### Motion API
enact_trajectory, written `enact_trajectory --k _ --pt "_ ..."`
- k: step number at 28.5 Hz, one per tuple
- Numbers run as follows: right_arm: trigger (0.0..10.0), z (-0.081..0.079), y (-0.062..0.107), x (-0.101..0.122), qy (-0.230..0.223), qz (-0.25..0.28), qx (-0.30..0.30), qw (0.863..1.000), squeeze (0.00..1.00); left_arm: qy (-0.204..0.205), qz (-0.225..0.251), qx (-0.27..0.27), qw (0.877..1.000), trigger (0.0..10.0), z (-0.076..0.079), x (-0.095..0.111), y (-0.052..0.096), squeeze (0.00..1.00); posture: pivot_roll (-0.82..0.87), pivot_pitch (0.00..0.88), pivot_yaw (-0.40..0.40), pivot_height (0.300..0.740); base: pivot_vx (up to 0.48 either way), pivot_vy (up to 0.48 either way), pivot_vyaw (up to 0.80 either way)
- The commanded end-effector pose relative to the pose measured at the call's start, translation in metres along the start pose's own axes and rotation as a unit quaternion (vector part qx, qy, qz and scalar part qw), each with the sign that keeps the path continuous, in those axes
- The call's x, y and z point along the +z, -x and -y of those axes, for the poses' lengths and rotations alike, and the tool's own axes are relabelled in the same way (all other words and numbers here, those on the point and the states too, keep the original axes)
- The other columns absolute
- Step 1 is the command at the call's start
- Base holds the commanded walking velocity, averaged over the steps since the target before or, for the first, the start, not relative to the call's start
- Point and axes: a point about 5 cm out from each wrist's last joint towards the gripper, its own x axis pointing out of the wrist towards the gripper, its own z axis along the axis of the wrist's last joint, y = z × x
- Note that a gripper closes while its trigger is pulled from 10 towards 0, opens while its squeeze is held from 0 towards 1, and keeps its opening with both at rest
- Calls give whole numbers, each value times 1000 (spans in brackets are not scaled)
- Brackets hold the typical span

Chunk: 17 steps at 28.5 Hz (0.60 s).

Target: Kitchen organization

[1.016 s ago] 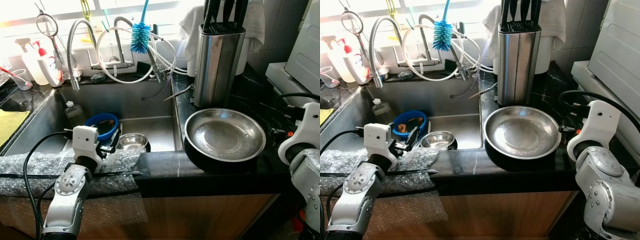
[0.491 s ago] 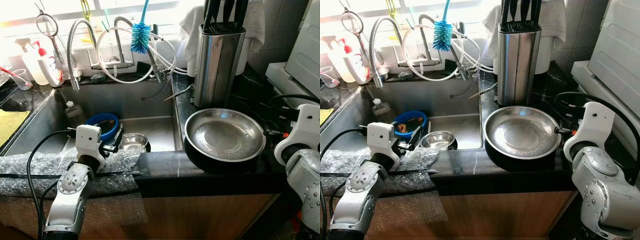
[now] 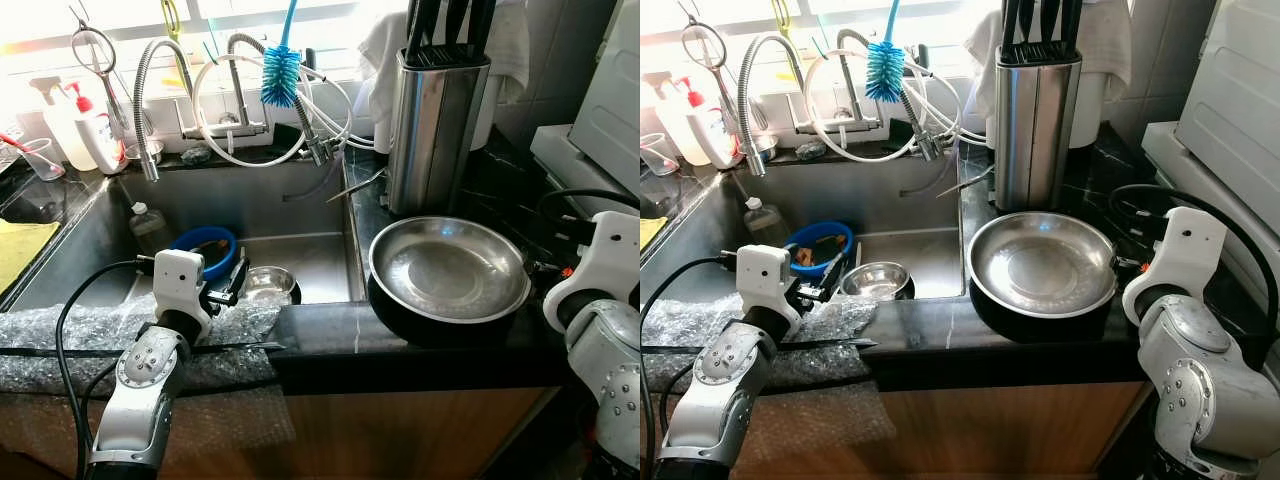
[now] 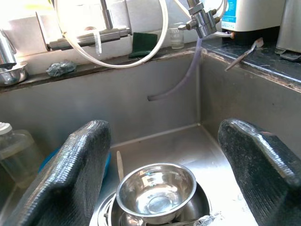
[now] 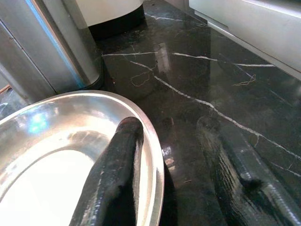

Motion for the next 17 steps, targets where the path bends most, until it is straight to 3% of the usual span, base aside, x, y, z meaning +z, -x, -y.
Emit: enact_trajectory --k 1,17 --pt "10000 -3 -1 1 -2 -6 2 1000 0 -9 -6 -2 1000 10000 -2 1 -2 0 -152 0 89 740 0 0 0" --pt "10000 -10 -4 -8 -40 -48 25 998 0 -12 -11 -9 1000 10000 0 -1 -2 0 -149 0 85 740 0 0 0"
